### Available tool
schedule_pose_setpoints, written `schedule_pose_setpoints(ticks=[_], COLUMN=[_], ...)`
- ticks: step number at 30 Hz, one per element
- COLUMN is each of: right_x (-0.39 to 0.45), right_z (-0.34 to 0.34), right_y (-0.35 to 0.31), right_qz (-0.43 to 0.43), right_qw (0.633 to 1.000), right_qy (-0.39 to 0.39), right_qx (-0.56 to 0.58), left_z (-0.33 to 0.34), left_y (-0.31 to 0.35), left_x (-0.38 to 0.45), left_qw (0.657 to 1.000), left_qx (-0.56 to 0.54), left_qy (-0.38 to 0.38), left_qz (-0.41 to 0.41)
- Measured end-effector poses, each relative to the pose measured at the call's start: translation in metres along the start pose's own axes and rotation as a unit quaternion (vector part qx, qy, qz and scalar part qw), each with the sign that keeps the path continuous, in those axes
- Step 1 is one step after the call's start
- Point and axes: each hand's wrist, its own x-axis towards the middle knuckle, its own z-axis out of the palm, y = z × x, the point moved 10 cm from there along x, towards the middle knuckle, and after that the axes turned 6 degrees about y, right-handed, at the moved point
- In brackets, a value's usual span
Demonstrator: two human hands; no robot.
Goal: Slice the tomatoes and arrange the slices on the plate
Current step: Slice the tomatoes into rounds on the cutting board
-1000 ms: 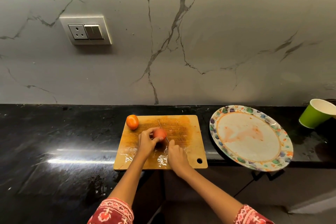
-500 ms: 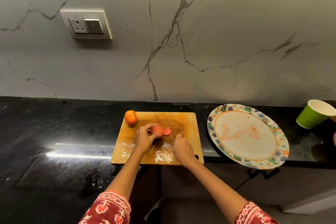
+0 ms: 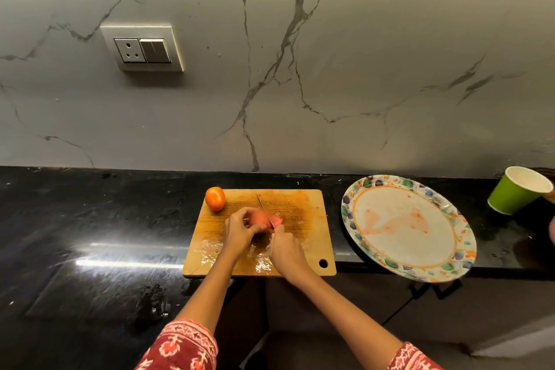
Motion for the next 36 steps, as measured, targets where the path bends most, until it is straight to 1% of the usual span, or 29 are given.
schedule_pose_setpoints(ticks=[5, 11, 17, 24, 31, 36], right_x=[-0.006, -0.002, 0.011, 0.004, 0.019, 0.014], right_z=[-0.002, -0.001, 0.000, 0.005, 0.005, 0.012], right_y=[-0.003, -0.003, -0.007, 0.003, -0.008, 0.005], right_qz=[-0.016, -0.016, -0.009, -0.025, -0.020, -0.037], right_qw=[1.000, 0.999, 1.000, 0.999, 1.000, 0.999], right_qy=[0.007, 0.014, 0.010, 0.005, 0.012, 0.000], right_qx=[-0.018, -0.037, -0.004, -0.030, -0.008, -0.026], left_z=[0.001, 0.002, 0.003, 0.001, -0.001, 0.001], left_y=[-0.003, 0.004, 0.003, 0.007, 0.005, 0.004], left_x=[0.004, 0.003, 0.005, 0.003, 0.005, 0.006], left_qw=[1.000, 1.000, 1.000, 0.999, 1.000, 1.000], left_qx=[0.017, 0.024, 0.027, 0.033, 0.020, 0.029], left_qy=[-0.008, -0.008, -0.013, 0.012, 0.003, 0.004], left_qz=[-0.006, -0.002, 0.004, 0.015, 0.015, 0.000])
